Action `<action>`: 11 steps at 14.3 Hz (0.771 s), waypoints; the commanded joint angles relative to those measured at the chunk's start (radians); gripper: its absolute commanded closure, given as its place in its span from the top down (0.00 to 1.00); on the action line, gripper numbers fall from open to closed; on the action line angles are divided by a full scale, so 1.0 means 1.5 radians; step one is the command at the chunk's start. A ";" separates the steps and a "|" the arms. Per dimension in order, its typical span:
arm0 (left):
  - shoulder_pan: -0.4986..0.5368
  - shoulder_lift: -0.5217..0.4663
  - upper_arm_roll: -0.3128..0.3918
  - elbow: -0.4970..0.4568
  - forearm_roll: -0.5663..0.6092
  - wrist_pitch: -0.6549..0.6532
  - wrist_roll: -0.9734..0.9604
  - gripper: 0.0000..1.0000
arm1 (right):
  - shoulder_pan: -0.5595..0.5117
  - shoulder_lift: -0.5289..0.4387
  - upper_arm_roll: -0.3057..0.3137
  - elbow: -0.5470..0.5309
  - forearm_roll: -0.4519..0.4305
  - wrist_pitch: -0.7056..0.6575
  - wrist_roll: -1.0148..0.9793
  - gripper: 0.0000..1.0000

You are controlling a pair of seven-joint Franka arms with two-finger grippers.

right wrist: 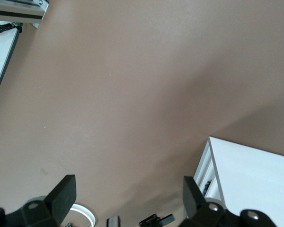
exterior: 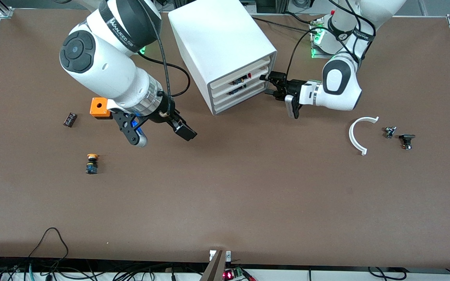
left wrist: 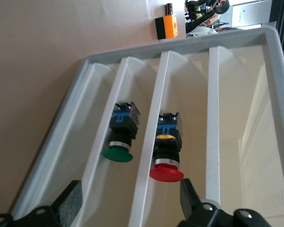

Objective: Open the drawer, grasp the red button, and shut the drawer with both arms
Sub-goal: 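Grasp the drawer handle with the left gripper while the right gripper approaches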

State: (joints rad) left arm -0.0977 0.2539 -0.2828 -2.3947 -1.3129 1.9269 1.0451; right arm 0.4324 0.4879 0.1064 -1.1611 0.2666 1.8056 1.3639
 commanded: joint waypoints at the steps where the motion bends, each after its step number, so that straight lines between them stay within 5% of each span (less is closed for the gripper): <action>1: 0.001 -0.010 -0.021 -0.022 -0.032 0.008 0.031 0.79 | 0.002 0.012 -0.002 0.022 0.019 -0.002 0.014 0.99; 5: 0.001 0.019 -0.037 -0.023 -0.032 0.006 0.054 0.53 | 0.008 0.012 -0.002 0.021 0.018 -0.002 0.016 0.99; 8: 0.002 0.022 -0.039 -0.022 -0.032 0.006 0.062 0.01 | 0.020 0.017 -0.002 0.021 0.019 -0.001 0.019 0.99; 11: 0.011 0.021 -0.038 -0.015 -0.031 0.005 0.064 0.00 | 0.040 0.017 -0.002 0.020 0.018 -0.002 0.022 1.00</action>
State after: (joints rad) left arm -0.0949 0.2834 -0.3323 -2.4211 -1.3335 1.9195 1.1140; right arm 0.4665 0.4960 0.1063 -1.1612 0.2747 1.8058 1.3766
